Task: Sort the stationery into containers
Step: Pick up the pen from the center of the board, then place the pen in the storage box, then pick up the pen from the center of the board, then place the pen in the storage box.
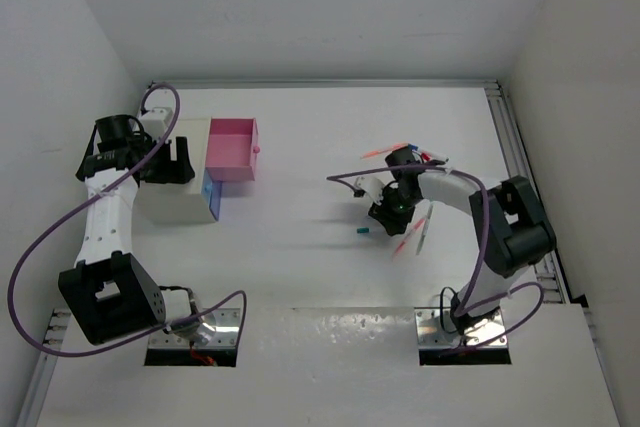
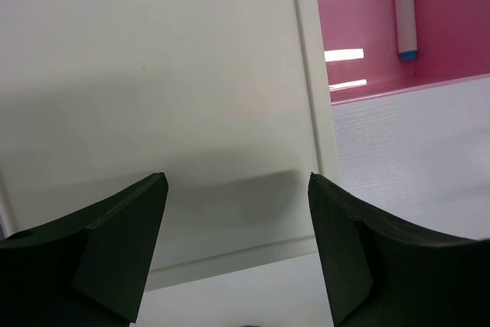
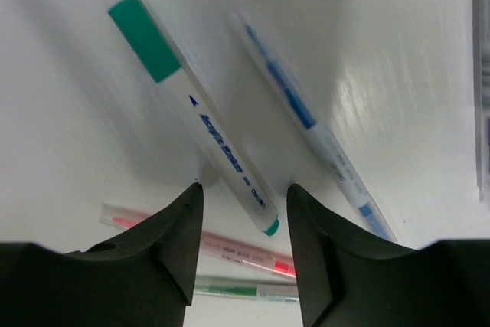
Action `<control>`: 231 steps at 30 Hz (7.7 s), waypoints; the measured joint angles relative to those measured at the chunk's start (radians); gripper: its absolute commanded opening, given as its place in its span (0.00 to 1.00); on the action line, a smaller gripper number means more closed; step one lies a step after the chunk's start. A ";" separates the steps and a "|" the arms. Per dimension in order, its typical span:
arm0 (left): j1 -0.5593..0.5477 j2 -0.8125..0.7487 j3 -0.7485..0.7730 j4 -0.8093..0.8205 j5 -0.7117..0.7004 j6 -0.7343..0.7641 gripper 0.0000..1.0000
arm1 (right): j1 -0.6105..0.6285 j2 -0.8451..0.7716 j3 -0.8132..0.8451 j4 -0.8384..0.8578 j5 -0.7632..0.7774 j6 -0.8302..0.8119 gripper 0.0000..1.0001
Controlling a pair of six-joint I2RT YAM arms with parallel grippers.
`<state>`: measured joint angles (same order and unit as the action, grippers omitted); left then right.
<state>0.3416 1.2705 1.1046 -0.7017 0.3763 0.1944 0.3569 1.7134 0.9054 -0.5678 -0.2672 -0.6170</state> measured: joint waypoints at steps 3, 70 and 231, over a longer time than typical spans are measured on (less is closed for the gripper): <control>0.000 -0.003 -0.004 0.002 0.000 0.004 0.81 | 0.050 -0.026 -0.036 0.042 0.029 -0.014 0.43; 0.014 -0.009 -0.036 0.076 -0.017 0.015 0.80 | 0.375 0.661 1.197 0.449 0.077 1.620 0.16; -0.437 0.401 0.422 -0.061 -0.288 -0.397 0.00 | -0.442 -0.148 0.185 -0.039 -0.603 0.830 0.45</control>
<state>-0.0956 1.6718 1.5261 -0.7631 0.0887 -0.2031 -0.0849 1.5654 1.0901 -0.6067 -0.8703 0.2134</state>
